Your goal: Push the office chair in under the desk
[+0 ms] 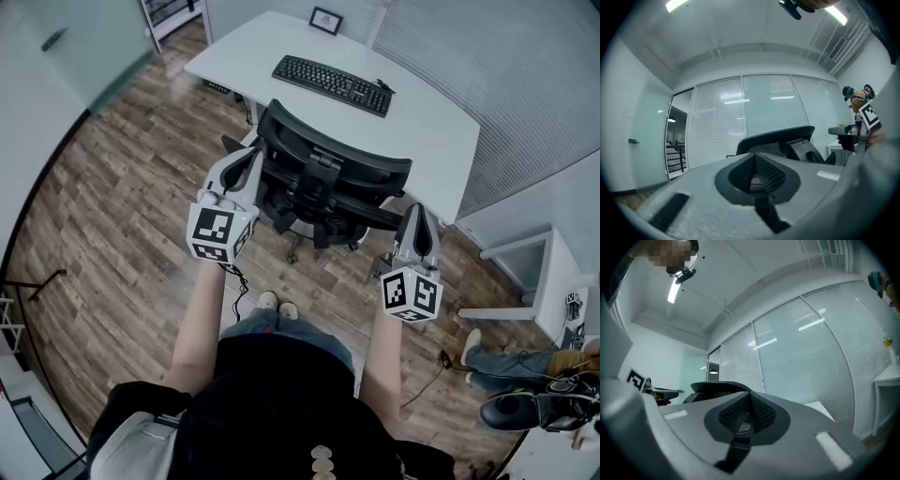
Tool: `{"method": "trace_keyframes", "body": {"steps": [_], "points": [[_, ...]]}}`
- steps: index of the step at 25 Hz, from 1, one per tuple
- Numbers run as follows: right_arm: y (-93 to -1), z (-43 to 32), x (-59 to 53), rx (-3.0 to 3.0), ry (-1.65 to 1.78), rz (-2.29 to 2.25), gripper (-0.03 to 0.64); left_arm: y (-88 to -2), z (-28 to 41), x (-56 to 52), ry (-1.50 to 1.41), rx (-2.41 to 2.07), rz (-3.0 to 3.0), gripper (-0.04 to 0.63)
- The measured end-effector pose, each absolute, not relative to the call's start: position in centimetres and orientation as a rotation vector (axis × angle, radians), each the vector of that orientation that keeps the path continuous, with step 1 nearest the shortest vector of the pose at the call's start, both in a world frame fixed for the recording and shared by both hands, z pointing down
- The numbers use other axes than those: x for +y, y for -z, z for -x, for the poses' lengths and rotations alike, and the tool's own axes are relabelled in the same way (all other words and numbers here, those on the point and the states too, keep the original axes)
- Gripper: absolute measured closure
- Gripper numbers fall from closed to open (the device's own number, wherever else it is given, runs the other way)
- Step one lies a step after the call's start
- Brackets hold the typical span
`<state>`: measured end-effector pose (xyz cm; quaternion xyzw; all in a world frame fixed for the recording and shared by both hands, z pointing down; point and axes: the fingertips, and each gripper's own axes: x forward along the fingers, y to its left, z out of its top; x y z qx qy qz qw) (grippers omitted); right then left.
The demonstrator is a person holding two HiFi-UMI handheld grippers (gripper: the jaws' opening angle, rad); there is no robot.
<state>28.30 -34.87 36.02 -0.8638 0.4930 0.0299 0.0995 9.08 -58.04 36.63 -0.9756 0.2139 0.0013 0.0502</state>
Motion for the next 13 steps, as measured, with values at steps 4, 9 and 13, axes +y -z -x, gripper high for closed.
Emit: {"method": "trace_keyframes", "body": {"steps": [4, 9, 13], "points": [[-36.18, -28.41, -35.21, 1.464, -0.083, 2.556, 0.611, -36.91, -9.26, -58.23, 0.001, 0.651, 2.978, 0.588], [-36.25, -28.47, -35.15, 1.464, -0.081, 2.557, 0.611, -36.91, -9.5, -57.98, 0.008, 0.638, 2.974, 0.588], [-36.08, -28.62, -35.38, 1.464, -0.081, 2.555, 0.611, -36.83, -9.66, -58.1, 0.016, 0.636, 2.97, 0.588]]}}
